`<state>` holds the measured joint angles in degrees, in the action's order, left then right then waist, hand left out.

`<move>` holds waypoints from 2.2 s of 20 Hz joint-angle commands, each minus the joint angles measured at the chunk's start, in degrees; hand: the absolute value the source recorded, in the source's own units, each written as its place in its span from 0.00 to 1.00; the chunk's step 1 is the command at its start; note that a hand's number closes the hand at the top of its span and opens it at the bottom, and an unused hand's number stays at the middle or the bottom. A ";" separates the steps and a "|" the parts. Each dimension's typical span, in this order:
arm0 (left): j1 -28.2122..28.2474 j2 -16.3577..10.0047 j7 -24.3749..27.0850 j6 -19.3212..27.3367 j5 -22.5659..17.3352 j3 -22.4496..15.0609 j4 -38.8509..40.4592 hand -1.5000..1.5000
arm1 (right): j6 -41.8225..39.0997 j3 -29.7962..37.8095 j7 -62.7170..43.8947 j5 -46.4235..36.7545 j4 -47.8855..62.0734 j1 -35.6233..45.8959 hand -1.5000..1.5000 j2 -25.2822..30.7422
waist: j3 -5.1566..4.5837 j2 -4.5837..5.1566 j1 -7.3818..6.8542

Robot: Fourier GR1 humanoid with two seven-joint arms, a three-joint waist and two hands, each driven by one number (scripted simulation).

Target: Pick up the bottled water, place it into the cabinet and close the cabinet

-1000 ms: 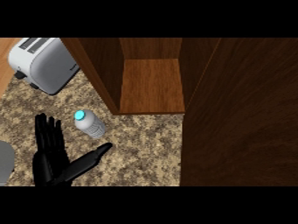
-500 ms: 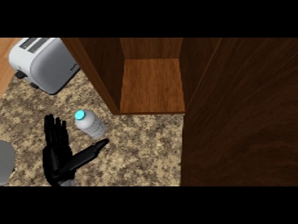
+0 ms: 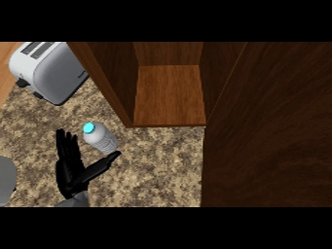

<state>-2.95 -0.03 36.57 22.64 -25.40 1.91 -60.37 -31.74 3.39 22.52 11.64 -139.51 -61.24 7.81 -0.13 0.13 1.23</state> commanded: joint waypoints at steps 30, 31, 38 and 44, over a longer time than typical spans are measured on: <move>-23.72 0.00 18.96 -19.75 -11.44 9.62 34.30 1.00 | -2.48 6.92 -1.24 9.21 -6.80 -2.62 0.00 1.15 | 0.02 0.20 -0.19; -21.02 -2.51 20.22 -21.00 -9.59 10.00 32.82 1.00 | -2.80 4.94 -0.32 6.20 -7.26 -3.76 0.00 -0.60 | 0.05 0.02 -0.38; -16.68 -3.50 16.74 -33.77 -1.84 -0.77 29.95 1.00 | -3.42 4.70 2.66 4.39 -5.43 -5.18 0.00 -0.35 | 0.08 -0.35 -0.86; -14.53 -3.41 12.34 -34.65 -2.30 -2.71 21.67 1.00 | -4.41 5.86 3.97 6.70 -5.53 -6.00 0.00 -0.06 | 0.16 -0.53 -1.23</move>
<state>-19.42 -2.79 52.34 -9.02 -27.88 1.23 -34.03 -34.67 8.26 27.02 13.65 -138.50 -65.76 7.95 -0.03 -0.21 0.38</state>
